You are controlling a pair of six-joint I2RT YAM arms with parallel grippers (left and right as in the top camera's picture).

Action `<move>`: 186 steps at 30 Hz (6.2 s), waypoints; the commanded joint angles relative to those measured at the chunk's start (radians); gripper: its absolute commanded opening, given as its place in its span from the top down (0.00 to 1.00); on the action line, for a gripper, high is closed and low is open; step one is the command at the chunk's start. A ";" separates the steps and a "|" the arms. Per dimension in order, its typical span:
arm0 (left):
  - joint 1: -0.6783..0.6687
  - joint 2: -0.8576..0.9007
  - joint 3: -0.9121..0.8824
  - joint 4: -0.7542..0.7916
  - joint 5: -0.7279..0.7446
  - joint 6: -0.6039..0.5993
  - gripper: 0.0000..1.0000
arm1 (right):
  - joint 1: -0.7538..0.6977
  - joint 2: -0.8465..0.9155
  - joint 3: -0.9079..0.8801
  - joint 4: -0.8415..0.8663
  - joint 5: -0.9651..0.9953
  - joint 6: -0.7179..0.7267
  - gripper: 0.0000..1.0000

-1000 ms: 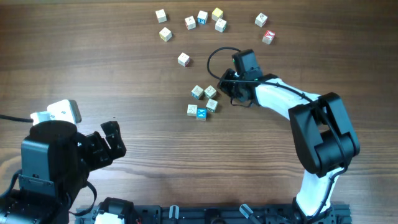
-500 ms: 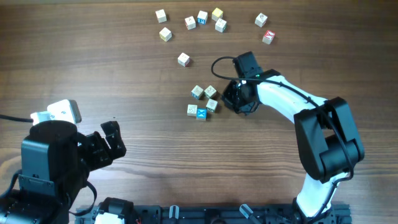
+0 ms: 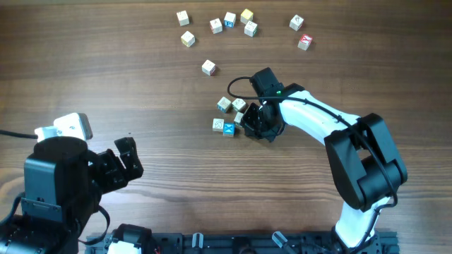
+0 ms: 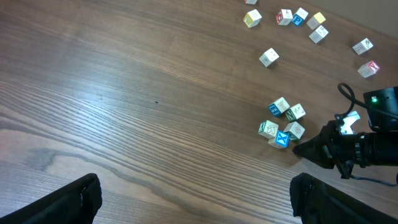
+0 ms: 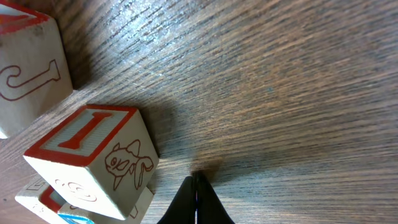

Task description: Form a circle

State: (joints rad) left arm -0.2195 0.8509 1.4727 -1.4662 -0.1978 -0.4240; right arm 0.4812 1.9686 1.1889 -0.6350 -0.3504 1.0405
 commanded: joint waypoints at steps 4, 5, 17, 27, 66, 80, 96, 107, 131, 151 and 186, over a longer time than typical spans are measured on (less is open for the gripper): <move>0.007 -0.001 -0.001 0.003 -0.013 -0.006 0.00 | 0.017 0.040 -0.032 -0.003 0.037 0.017 0.95; 0.006 -0.001 -0.001 0.002 -0.013 -0.006 0.00 | 0.017 0.040 -0.032 -0.003 0.029 0.017 0.96; 0.007 -0.001 -0.001 0.003 -0.013 -0.006 0.00 | 0.036 0.040 -0.032 0.051 0.016 0.014 0.95; 0.006 -0.001 -0.001 0.002 -0.013 -0.006 0.00 | 0.035 0.040 -0.032 0.080 0.039 0.017 0.96; 0.006 -0.001 -0.001 0.002 -0.013 -0.006 0.00 | 0.138 -0.051 -0.031 0.116 0.201 -0.073 0.95; 0.006 -0.001 -0.001 0.003 -0.013 -0.006 0.00 | 0.169 -0.048 -0.032 0.357 0.139 -0.217 0.95; 0.007 -0.001 -0.001 0.002 -0.013 -0.006 0.00 | 0.183 -0.044 -0.032 0.484 0.000 -0.331 0.94; 0.007 -0.001 -0.001 0.002 -0.013 -0.006 0.00 | 0.235 -0.044 -0.032 0.474 -0.016 -0.439 0.91; 0.006 -0.001 -0.001 0.003 -0.013 -0.006 0.00 | 0.247 -0.044 -0.031 0.372 0.216 -0.314 0.95; 0.006 -0.001 -0.001 0.002 -0.013 -0.006 0.00 | 0.245 -0.111 -0.016 0.341 0.212 -0.391 0.95; 0.007 -0.001 -0.001 0.002 -0.013 -0.006 0.00 | 0.236 0.005 -0.008 0.523 0.208 -0.464 0.95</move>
State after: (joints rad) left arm -0.2195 0.8509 1.4727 -1.4662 -0.1978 -0.4240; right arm 0.7036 1.9644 1.1679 -0.1013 -0.1242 0.5987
